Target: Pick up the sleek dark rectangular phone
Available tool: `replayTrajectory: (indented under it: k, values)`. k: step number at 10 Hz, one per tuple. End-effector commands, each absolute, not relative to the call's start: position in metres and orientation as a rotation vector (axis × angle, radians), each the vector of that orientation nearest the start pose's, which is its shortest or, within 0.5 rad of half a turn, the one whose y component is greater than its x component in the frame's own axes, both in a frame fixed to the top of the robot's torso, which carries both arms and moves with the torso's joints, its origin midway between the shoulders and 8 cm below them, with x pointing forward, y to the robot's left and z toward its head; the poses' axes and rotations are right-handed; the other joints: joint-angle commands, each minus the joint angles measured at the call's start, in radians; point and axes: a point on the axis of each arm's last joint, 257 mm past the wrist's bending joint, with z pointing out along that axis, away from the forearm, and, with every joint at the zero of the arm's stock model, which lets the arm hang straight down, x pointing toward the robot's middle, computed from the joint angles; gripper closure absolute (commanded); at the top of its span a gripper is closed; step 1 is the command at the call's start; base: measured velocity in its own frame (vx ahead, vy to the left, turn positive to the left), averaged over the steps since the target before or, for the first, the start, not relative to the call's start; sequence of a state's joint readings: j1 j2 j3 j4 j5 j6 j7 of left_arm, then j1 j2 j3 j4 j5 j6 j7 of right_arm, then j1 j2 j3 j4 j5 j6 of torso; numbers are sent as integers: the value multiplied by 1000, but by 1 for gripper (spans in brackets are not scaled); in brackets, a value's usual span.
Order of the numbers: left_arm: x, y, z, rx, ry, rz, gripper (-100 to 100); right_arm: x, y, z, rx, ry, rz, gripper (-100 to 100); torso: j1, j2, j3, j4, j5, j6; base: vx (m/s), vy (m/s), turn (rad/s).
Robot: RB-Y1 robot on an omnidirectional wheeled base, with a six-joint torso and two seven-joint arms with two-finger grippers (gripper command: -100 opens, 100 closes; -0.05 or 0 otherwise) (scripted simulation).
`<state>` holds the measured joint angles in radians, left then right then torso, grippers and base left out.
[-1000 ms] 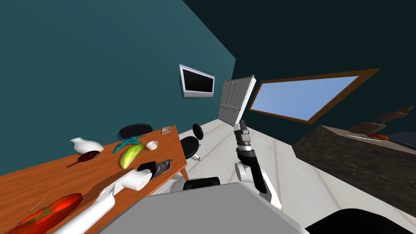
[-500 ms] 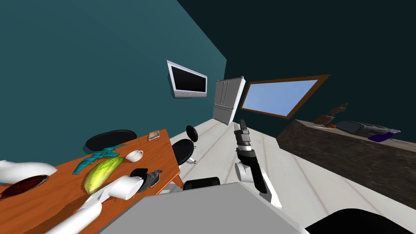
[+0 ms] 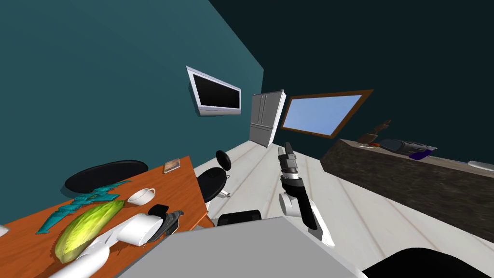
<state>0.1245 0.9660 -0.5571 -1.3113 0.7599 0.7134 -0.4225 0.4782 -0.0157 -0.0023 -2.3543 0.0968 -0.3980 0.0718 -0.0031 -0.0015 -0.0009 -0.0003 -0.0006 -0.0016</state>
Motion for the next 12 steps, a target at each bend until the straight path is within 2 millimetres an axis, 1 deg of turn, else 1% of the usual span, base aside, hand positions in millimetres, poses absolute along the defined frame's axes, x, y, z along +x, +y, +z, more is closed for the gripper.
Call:
replayTrajectory:
  k: [1, 2, 4, 5, 6, 10, 11, 12]
  values:
    - [217, 487, -534, -1309, 2622, 87, -100, 349, -266, 44, 566, 697, 1171, 0, 0, 0, 0, 0, 0, 0, 15, 24, -65]
    - [215, 486, -537, -1312, 2620, 87, -100, 349, -266, 44, 566, 697, 1171, 0, 2, 0, 0, 0, 0, 0, 17, 45, -48]
    - [209, 480, -549, -1325, 2614, 85, -100, 349, -266, 44, 566, 697, 1171, 0, 4, 1, 0, 0, 1, 0, 11, 56, -53]
    - [211, 481, -546, -1321, 2617, 85, -100, 349, -266, 44, 566, 697, 1171, 0, 6, 0, 0, 0, 3, 1, 2, 18, -12]
    - [211, 480, -547, -1322, 2616, 85, 100, 349, -266, 44, 566, 697, 1171, 0, 7, -1, -1, 0, 4, 1, -3, 2, 11]
    - [210, 481, -547, -1321, 2618, 87, 100, 349, -266, 44, 566, 697, 1171, 0, 7, -1, -1, 0, 4, 1, 0, 0, -3]
    - [210, 481, -547, -1322, 2617, 87, 0, 349, -266, 44, 566, 697, 1171, 0, 7, -1, -1, 0, 4, 1, 0, 0, 0]
    - [215, 486, -537, -1312, 2620, 87, 100, 349, -266, 44, 566, 697, 1171, 0, 7, -1, -1, 0, 4, 1, -1, -32, 75]
